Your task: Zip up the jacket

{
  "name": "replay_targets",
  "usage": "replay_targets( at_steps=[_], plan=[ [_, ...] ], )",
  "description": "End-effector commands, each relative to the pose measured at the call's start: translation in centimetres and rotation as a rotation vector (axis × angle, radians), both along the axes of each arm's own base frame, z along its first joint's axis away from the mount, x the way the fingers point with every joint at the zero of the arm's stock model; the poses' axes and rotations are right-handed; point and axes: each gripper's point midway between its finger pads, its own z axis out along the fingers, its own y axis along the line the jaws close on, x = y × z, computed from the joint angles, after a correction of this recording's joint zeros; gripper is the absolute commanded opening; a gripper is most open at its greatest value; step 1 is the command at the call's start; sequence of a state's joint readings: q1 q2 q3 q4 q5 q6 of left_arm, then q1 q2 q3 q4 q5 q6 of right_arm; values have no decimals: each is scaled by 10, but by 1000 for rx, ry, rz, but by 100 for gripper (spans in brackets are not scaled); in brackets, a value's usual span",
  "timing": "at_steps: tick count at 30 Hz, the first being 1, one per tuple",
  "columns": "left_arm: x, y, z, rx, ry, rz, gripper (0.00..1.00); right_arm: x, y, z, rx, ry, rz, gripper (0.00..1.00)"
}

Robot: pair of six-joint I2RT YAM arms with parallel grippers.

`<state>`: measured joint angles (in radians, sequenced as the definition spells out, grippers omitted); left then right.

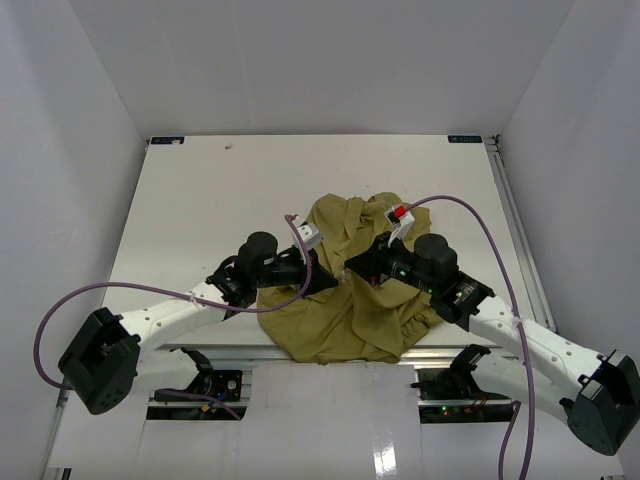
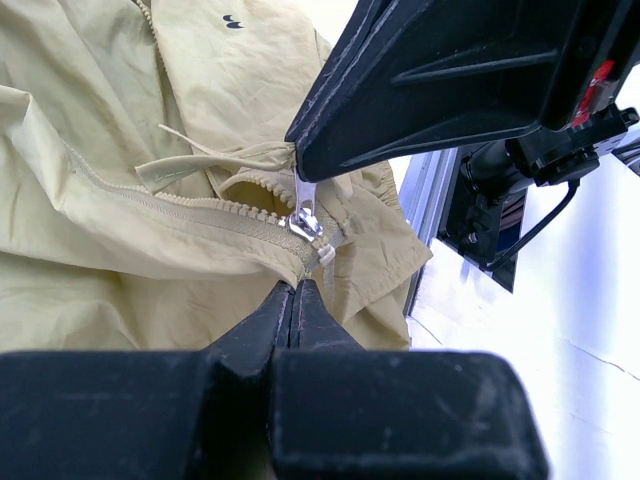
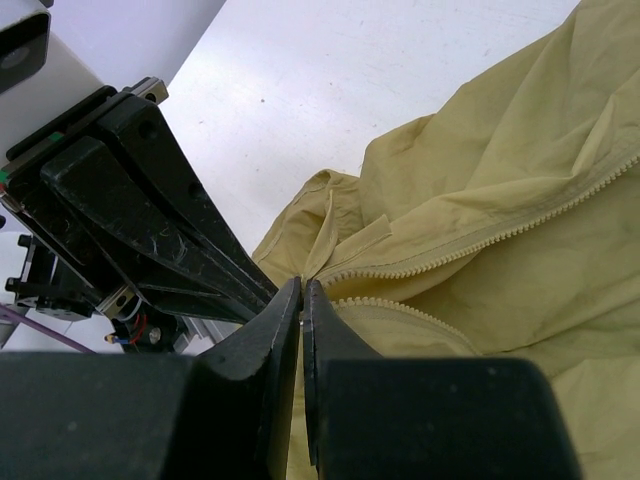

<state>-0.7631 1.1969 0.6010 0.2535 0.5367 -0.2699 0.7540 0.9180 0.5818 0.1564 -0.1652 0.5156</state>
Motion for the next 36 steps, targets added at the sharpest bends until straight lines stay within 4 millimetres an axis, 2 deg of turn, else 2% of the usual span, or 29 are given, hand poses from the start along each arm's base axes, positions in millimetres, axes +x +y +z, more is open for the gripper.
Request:
replay_targets(
  at_steps=[1, 8, 14, 18, 22, 30, 36],
  plan=[
    [-9, 0, -3, 8, 6, -41, 0, 10, 3, 20, 72, -103, -18, 8],
    [-11, 0, -3, 4, 5, -57, 0, 14, 3, 22, 94, -163, -25, 8],
    [-17, -2, -3, -4, 11, -95, 0, 28, 6, 32, 94, -208, -50, 8],
    [-19, -3, -4, -3, 14, -110, 0, 46, 11, 37, 85, -200, -58, 8],
    [-20, -2, -3, -6, 8, -114, 0, 61, 12, 28, 65, -169, -66, 8],
    [-22, -3, -4, -5, 11, -124, 0, 84, 5, 27, 65, -147, -90, 8],
    [-21, -3, -4, -5, 9, -123, 0, 97, 3, 12, 50, -109, -99, 8]
  ],
)
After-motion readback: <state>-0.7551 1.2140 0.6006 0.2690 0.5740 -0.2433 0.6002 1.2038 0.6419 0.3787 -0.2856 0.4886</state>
